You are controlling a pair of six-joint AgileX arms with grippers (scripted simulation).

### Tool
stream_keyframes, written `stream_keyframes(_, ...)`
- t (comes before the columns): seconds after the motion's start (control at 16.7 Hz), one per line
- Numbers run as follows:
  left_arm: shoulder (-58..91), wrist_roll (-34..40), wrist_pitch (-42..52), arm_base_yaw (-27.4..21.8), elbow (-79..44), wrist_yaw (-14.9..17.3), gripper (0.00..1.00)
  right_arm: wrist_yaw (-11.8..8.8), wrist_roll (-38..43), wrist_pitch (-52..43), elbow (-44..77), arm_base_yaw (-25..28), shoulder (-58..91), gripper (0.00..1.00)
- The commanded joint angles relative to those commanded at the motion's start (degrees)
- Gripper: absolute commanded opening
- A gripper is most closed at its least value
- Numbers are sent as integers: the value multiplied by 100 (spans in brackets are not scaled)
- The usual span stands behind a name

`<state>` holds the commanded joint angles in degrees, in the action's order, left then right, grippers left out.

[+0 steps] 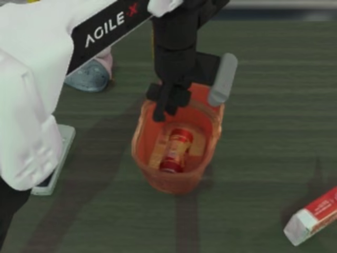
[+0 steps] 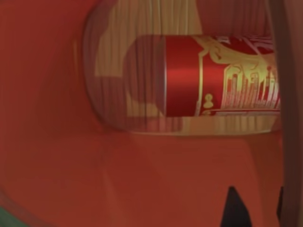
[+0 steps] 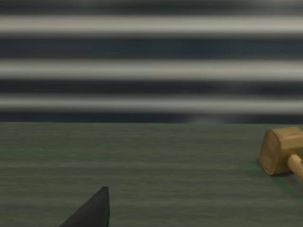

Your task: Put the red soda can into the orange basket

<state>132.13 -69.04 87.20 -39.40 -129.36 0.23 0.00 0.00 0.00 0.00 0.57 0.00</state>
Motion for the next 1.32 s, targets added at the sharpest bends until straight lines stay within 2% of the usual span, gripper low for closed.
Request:
stream_keyframes(1.02,12,-10,21,6,-12,-2,0,0,0,0,0,0,0,100)
stream_keyframes(1.32,123,-132,814,191,-933,-17,0,0,0,0,0,0,0,100)
